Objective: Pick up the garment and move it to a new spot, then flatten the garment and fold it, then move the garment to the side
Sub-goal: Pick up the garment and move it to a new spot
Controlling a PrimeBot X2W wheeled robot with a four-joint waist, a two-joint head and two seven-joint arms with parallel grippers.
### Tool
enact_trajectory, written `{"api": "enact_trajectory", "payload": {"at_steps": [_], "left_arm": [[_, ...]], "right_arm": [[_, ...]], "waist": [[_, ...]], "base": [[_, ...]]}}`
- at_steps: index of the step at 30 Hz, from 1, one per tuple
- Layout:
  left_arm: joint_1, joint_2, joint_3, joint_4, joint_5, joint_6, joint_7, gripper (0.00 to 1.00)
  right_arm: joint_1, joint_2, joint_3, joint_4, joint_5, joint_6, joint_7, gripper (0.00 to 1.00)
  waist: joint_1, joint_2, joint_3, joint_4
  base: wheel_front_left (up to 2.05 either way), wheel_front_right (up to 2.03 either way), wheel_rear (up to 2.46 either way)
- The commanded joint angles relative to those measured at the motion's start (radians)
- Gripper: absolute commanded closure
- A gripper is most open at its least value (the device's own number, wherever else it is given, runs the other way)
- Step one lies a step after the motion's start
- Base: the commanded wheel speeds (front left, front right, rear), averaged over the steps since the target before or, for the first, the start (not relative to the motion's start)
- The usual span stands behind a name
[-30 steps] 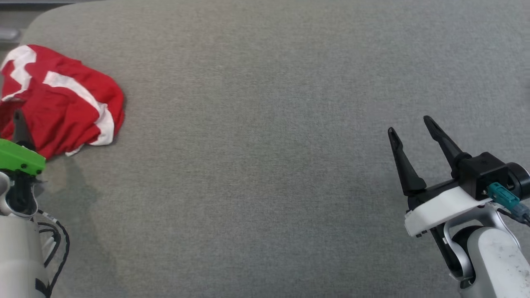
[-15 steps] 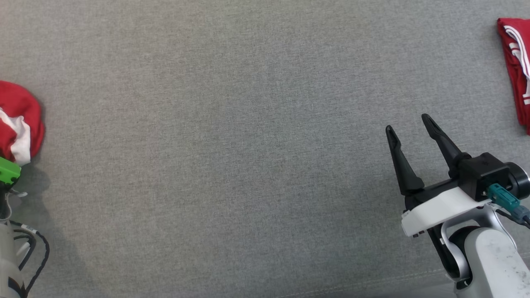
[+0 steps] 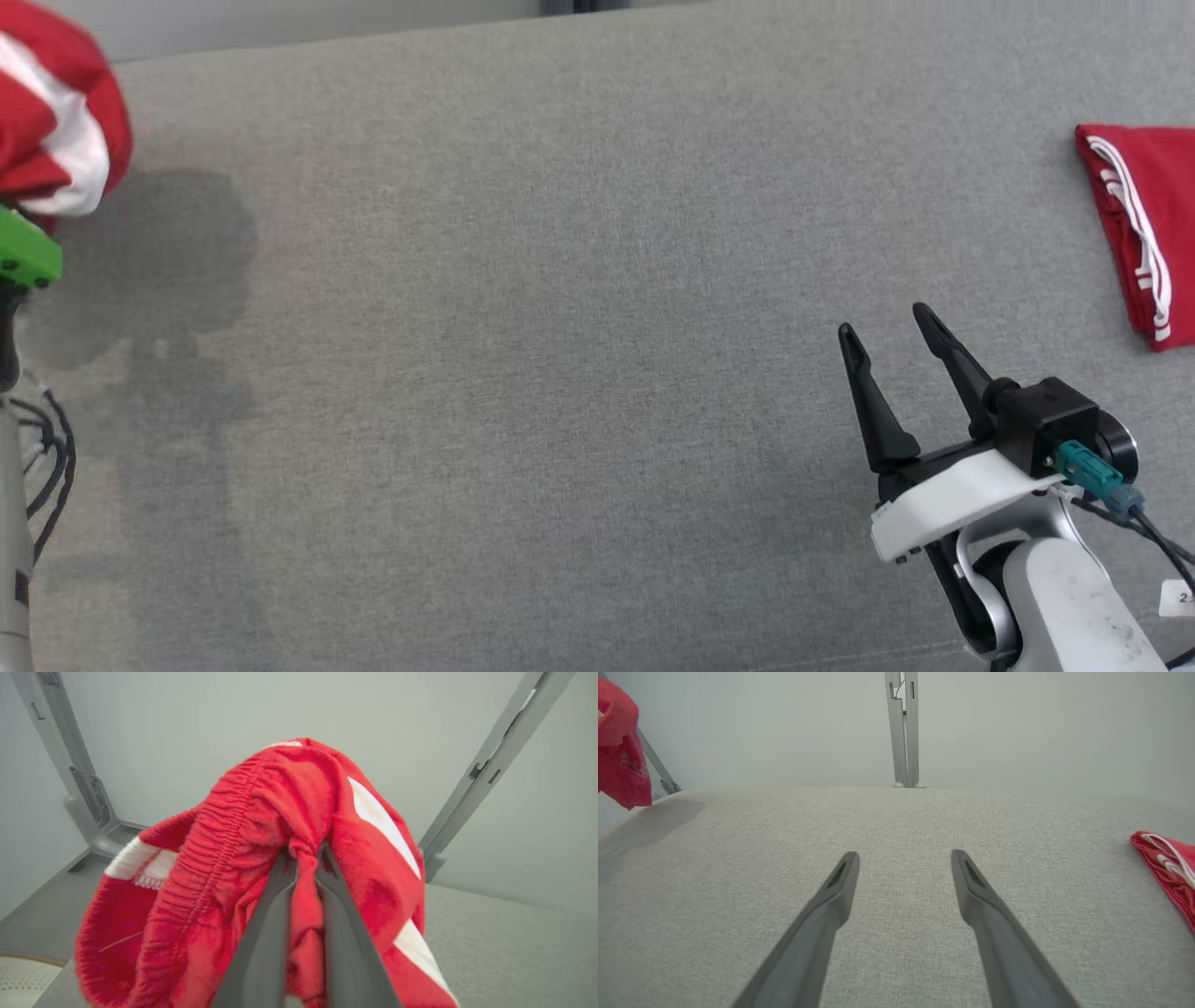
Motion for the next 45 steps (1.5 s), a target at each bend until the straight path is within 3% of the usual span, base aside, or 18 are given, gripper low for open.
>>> {"api": "enact_trajectory", "payload": {"at_steps": [1,8,17,25,31,32,33,39,45], "left_arm": [[-0.001,0.014,-0.031,-0.061,-0.015,-0.003,0.014,1.00],[0.033,-0.007,-0.178,-0.385,-0.048,-0.003,0.125,1.00],[0.086,-0.136,-0.339,-0.596,-0.055,0.002,0.187,1.00],[0.194,-0.227,-0.430,-0.537,-0.059,0.006,0.137,1.00],[0.281,-0.262,-0.460,-0.347,-0.063,0.010,0.072,1.00],[0.285,-0.261,-0.473,-0.312,-0.044,0.009,0.053,0.69],[0.293,-0.265,-0.482,-0.282,-0.041,0.008,0.043,0.00],[0.300,-0.280,-0.530,-0.152,-0.021,0.001,-0.033,0.00],[0.330,-0.280,-0.522,-0.200,-0.030,-0.002,-0.176,0.00]], "right_arm": [[0.019,0.002,-0.005,0.015,0.005,-0.002,-0.011,0.00],[0.045,0.024,-0.017,0.051,0.008,-0.002,-0.034,0.00],[0.030,0.033,0.003,0.061,0.007,-0.002,-0.034,0.00],[0.019,0.040,0.016,0.074,0.018,-0.002,-0.046,0.00],[0.014,0.049,0.011,0.087,0.024,-0.002,-0.062,0.00],[0.010,0.051,0.012,0.088,0.026,-0.002,-0.064,0.00],[0.007,0.052,0.012,0.088,0.027,-0.002,-0.068,0.00],[0.007,0.052,-0.009,0.094,0.018,-0.002,-0.075,0.00],[0.028,0.040,-0.035,0.087,0.012,-0.002,-0.068,0.00]], "waist": [[-0.0001,0.0000,-0.102,0.057],[-0.0001,0.0000,-0.173,0.039],[-0.0001,0.0000,-0.177,-0.123],[-0.0001,0.0000,-0.143,-0.304],[-0.0001,0.0000,-0.114,-0.381],[-0.0001,0.0000,-0.109,-0.389],[-0.0001,0.0000,-0.105,-0.392],[-0.0001,0.0000,-0.106,-0.352],[-0.0001,0.0000,-0.136,-0.248]], "base": [[0.00,0.00,0.00],[0.00,0.00,0.00],[0.00,0.00,0.00],[0.00,0.00,0.00],[0.00,0.00,0.00],[0.00,0.00,0.00],[0.00,0.00,0.00],[0.00,0.00,0.00],[0.00,0.00,0.00]]}}
